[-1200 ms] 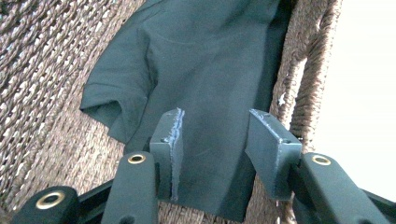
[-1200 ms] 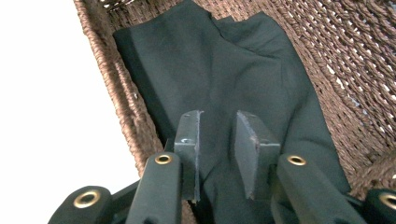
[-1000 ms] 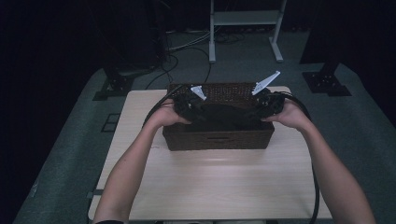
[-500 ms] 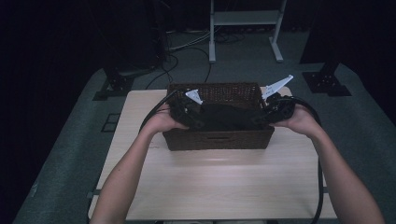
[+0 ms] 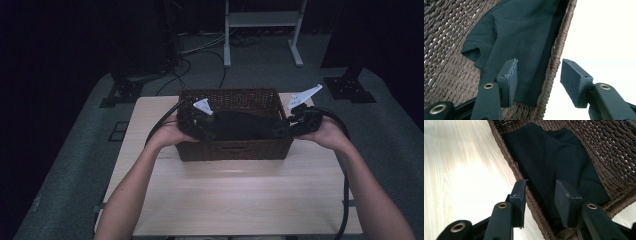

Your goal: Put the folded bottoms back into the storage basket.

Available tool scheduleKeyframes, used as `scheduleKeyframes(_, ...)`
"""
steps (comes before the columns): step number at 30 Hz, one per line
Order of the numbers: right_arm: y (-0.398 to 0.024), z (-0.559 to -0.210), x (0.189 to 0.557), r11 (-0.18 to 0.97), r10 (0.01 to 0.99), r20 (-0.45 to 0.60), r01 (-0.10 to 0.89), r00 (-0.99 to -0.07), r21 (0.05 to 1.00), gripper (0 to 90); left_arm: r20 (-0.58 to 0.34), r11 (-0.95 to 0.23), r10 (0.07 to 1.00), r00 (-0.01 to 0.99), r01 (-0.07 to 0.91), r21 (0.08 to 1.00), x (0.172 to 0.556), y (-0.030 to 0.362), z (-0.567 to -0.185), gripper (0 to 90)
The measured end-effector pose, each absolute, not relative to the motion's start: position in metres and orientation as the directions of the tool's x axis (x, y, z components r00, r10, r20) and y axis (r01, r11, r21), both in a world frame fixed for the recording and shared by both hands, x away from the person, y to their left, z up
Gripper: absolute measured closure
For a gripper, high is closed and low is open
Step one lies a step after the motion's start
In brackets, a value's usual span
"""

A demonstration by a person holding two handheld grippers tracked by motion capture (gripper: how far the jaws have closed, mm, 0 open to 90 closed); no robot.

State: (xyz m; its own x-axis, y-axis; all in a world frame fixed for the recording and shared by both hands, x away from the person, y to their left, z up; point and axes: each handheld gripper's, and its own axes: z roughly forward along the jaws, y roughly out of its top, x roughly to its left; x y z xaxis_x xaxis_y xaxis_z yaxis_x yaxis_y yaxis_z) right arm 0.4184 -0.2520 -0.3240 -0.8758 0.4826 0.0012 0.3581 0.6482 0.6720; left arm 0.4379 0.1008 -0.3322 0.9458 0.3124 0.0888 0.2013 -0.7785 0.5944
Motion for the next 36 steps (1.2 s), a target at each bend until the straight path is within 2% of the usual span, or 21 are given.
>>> scheduleKeyframes(10, -0.252, -0.328, 0.405, 0.645, 0.474, -0.002, 0.346, -0.881, 0.681, 53.9, 0.096, -0.766, 0.319, 0.943, 0.197, 0.612, 0.424, 0.107, -0.331, 44.2)
scheduleKeyframes(36, -0.254, -0.343, 0.379, 0.635, 0.457, 0.01, 0.334, -0.889, 0.696, 52.1, 0.116, -0.753, 0.321, 0.94, 0.179, 0.633, 0.391, 0.121, -0.332, 42.3)
